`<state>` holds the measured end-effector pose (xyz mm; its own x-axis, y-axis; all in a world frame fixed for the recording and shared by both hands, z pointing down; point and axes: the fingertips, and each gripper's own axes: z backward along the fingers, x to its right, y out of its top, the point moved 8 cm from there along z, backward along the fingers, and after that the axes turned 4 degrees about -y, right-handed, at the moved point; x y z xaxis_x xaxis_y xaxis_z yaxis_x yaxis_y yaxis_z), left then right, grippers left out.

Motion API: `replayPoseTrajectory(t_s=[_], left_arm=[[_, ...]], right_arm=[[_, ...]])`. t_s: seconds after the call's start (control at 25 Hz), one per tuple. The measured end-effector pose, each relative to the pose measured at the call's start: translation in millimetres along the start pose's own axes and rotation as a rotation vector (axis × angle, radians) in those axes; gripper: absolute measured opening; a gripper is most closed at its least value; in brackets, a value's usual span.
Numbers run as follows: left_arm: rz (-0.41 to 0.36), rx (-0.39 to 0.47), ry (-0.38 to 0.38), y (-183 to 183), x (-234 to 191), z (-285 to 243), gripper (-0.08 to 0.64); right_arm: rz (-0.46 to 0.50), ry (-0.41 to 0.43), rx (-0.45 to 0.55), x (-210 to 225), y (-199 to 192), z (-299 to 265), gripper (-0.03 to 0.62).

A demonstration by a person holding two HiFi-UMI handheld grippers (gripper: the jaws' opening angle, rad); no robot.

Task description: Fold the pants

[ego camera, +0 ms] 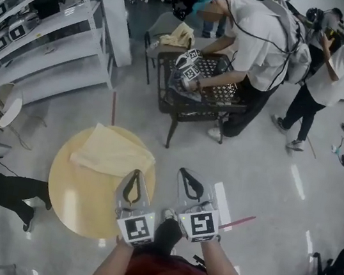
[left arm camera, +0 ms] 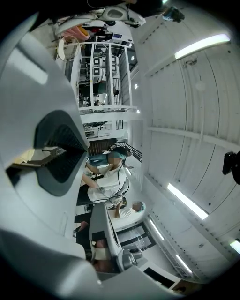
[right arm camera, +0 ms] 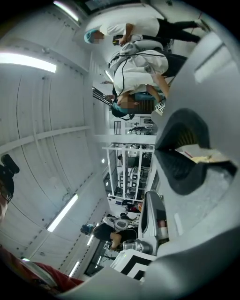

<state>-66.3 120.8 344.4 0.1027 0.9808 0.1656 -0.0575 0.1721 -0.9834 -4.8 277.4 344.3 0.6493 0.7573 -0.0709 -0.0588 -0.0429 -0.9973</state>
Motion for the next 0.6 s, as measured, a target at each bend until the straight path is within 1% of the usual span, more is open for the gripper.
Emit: replayPoseTrajectory(t_s=[0.12, 0.28, 0.44, 0.6], left_arm=[[0.018, -0.007, 0.005, -4, 11, -28, 0.006], [0.041, -0.012, 0.034, -17, 9, -69, 0.006], [0.018, -0.013, 0.074, -24, 6, -107, 0.006], [0.032, 0.005, 0.141, -20, -14, -146, 0.006]], right_arm=[[0.042, 0.013, -0.004, 23, -1, -19, 0.002], [0.045, 0.033, 0.001, 48, -4, -60, 0.002], [0.049, 0.086, -0.003, 68, -1, -104, 0.002], [0.041, 0.148, 0.022, 74, 7, -161, 0.002]])
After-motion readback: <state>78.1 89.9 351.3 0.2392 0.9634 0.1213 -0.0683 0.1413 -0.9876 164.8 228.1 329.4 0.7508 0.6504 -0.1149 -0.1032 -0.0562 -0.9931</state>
